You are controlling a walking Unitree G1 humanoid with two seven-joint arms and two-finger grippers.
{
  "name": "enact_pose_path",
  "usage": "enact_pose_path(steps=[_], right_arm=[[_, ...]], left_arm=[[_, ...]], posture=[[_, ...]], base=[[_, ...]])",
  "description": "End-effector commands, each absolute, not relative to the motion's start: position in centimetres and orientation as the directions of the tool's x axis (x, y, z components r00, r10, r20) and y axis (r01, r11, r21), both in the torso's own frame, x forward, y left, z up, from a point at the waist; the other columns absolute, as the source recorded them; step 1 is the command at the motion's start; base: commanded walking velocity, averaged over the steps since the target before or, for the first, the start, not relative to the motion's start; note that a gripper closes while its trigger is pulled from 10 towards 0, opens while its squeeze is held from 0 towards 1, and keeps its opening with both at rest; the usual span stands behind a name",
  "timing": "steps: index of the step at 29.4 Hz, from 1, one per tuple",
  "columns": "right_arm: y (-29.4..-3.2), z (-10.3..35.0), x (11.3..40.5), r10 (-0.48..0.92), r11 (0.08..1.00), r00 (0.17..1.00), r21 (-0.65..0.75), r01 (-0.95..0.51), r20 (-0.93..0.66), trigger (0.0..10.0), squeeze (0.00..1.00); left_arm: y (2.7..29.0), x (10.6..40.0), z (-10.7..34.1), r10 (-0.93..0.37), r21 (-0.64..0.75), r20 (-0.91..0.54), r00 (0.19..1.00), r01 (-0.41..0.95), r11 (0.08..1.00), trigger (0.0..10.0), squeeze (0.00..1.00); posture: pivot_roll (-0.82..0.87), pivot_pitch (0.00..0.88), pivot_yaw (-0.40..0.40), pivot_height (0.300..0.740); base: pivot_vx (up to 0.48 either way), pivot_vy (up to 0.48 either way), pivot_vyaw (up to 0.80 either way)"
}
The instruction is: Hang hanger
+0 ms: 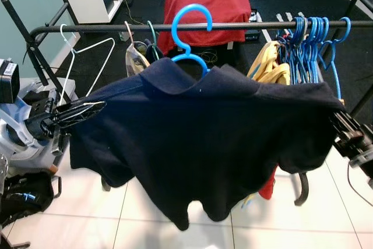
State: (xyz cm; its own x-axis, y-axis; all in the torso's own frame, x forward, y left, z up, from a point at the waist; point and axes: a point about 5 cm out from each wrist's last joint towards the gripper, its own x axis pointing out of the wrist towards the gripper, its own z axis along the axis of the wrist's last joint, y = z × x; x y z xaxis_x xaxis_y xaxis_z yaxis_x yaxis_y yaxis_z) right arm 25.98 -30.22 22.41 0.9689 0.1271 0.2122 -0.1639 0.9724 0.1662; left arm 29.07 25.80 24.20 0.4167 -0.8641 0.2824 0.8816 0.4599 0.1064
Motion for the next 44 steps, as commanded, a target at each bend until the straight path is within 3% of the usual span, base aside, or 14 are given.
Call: enact_pose_path(steps=[1, 3, 8, 12, 22, 24, 25, 28, 32, 38, 41, 42, 43, 44], right_arm=[[-33.5, 21.1, 26.1, -0.147, 0.981, 0.981, 0.149, 0.128, 0.128, 0.0, 0.00], [-33.5, 21.1, 26.1, -0.147, 0.981, 0.981, 0.149, 0.128, 0.128, 0.0, 0.00], [-33.2, 21.6, 28.5, -0.258, 0.965, 0.962, 0.080, 0.251, 0.094, 0.0, 0.00], [-32.2, 21.7, 29.3, -0.225, 0.973, 0.969, 0.067, 0.219, 0.100, 0.0, 0.00], [-21.1, 21.4, 30.9, 0.311, 0.950, 0.947, -0.045, -0.308, 0.075, 0.0, 0.00], [-14.0, 20.5, 29.1, 0.599, 0.800, 0.798, -0.009, -0.599, 0.065, 0.0, 0.00], [-13.1, 20.3, 28.8, 0.628, 0.777, 0.775, -0.002, -0.629, 0.067, 0.0, 0.00], [-12.5, 20.2, 28.6, 0.645, 0.763, 0.761, 0.001, -0.647, 0.068, 0.0, 0.00], [-10.0, 18.6, 28.0, 0.694, 0.720, 0.720, -0.008, -0.694, 0.020, 0.0, 0.00], [-10.5, 17.6, 28.4, 0.635, 0.771, 0.771, -0.032, -0.636, -0.046, 0.0, 0.00], [-10.5, 17.6, 28.4, 0.635, 0.771, 0.771, -0.032, -0.636, -0.046, 0.0, 0.00], [-10.7, 17.5, 28.4, 0.624, 0.779, 0.780, -0.040, -0.626, -0.058, 7.7, 0.00], [-10.7, 17.5, 28.4, 0.624, 0.779, 0.780, -0.040, -0.626, -0.058, 7.7, 0.00], [-11.2, 18.1, 28.0, 0.647, 0.763, 0.762, -0.009, -0.647, -0.025, 10.0, 0.00]], left_arm=[[28.1, 29.8, 23.3, -0.743, 0.052, 0.298, 0.599, 0.767, 0.639, 10.0, 0.00], [28.1, 29.8, 23.3, -0.743, 0.052, 0.298, 0.599, 0.767, 0.639, 10.0, 0.00], [29.8, 32.0, 22.5, -0.471, -0.070, 0.342, 0.813, 0.521, 0.851, 10.0, 0.00], [30.1, 32.4, 22.3, -0.403, -0.094, 0.348, 0.846, 0.459, 0.883, 10.0, 0.00], [32.3, 32.8, 23.1, -0.128, -0.182, 0.421, 0.898, 0.222, 0.958, 10.0, 0.00], [32.2, 32.4, 25.8, -0.157, -0.230, 0.571, 0.806, 0.340, 0.912, 10.0, 0.00], [31.7, 32.3, 26.1, -0.199, -0.219, 0.597, 0.778, 0.396, 0.892, 10.0, 0.00], [31.4, 32.2, 26.2, -0.225, -0.210, 0.611, 0.759, 0.429, 0.878, 10.0, 0.00], [27.0, 30.1, 26.6, -0.528, -0.091, 0.674, 0.517, 0.767, 0.636, 10.0, 0.00], [24.9, 27.4, 25.1, -0.735, 0.027, 0.602, 0.314, 0.911, 0.411, 10.0, 0.00], [24.9, 27.4, 25.1, -0.735, 0.027, 0.602, 0.314, 0.911, 0.411, 10.0, 0.00], [24.7, 26.6, 24.7, -0.776, 0.045, 0.573, 0.265, 0.935, 0.353, 10.0, 0.00], [24.7, 26.6, 24.7, -0.776, 0.045, 0.573, 0.265, 0.935, 0.353, 10.0, 0.00], [25.2, 26.0, 24.4, -0.803, 0.050, 0.541, 0.252, 0.943, 0.329, 10.0, 0.00]], posture=[[-0.16, 0.159, 0.091, 0.740], [-0.16, 0.159, 0.091, 0.740], [-0.16, 0.160, 0.091, 0.740], [-0.16, 0.159, 0.090, 0.740], [-0.16, 0.154, 0.083, 0.740], [-0.16, 0.152, 0.084, 0.740], [-0.16, 0.147, 0.084, 0.740], [-0.16, 0.147, 0.084, 0.740], [-0.16, 0.139, 0.084, 0.740], [-0.16, 0.137, 0.085, 0.740], [-0.16, 0.137, 0.085, 0.740], [-0.16, 0.137, 0.085, 0.740], [-0.16, 0.137, 0.085, 0.740], [-0.16, 0.141, 0.083, 0.740]], base=[[0.000, 0.000, 0.00], [0.000, 0.000, 0.00], [0.000, 0.000, 0.00], [0.000, 0.000, 0.00], [0.000, 0.000, 0.00], [0.000, 0.000, 0.00], [0.000, 0.000, 0.00], [0.000, 0.000, 0.00], [0.000, 0.000, 0.00], [0.000, 0.000, 0.00], [0.000, 0.000, 0.00], [0.000, 0.000, 0.00], [0.000, 0.000, 0.00], [0.000, 0.000, 0.00]])
